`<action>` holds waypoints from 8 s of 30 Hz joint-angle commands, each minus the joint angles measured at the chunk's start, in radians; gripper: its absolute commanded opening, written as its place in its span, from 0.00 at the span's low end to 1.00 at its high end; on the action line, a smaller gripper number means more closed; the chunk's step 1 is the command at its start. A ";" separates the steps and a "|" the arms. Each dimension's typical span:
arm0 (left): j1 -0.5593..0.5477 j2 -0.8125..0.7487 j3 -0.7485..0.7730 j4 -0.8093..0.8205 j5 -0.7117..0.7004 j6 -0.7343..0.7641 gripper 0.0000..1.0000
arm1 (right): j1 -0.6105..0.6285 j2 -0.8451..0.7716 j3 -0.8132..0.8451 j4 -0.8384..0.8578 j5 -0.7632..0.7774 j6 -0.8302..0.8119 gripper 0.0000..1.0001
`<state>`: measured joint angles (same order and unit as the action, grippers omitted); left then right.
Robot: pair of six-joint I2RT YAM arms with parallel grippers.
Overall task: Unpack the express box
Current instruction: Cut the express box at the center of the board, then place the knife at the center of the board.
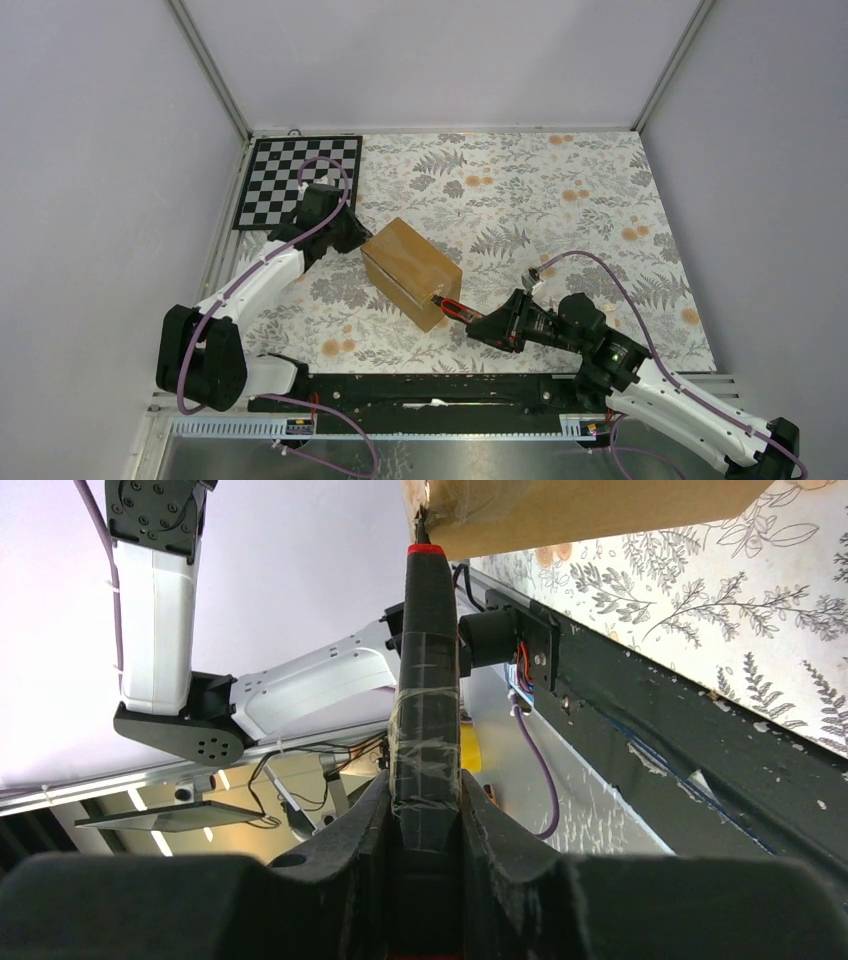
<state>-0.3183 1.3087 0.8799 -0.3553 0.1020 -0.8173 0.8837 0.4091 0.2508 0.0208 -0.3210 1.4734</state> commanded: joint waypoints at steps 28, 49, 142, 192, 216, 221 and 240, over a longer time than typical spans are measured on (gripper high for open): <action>-0.075 -0.044 -0.099 0.038 0.086 -0.080 0.02 | -0.005 0.075 -0.063 0.150 0.132 0.013 0.00; -0.091 0.001 -0.030 0.003 0.052 0.002 0.10 | -0.005 0.224 -0.023 0.376 -0.108 0.024 0.00; -0.007 0.236 0.184 0.147 0.327 0.268 0.95 | -0.017 0.565 -0.120 1.103 -0.326 0.153 0.00; 0.015 0.241 0.115 0.101 0.122 0.208 0.93 | -0.017 0.192 0.196 -0.258 -0.012 -0.334 0.00; 0.013 0.063 0.154 0.025 0.232 0.251 0.96 | -0.248 0.594 0.379 -0.316 0.313 -0.648 0.70; 0.013 0.054 0.154 0.006 0.249 0.230 0.96 | -0.248 0.522 0.419 -0.361 0.264 -0.627 0.76; 0.013 -0.014 0.130 -0.025 0.277 0.177 0.96 | -0.132 0.576 0.500 -0.115 0.140 -0.445 0.46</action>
<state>-0.3065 1.3281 0.9939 -0.3889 0.3630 -0.6292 0.7330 0.9958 0.7082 -0.1139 -0.2241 1.0019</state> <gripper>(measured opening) 0.956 0.487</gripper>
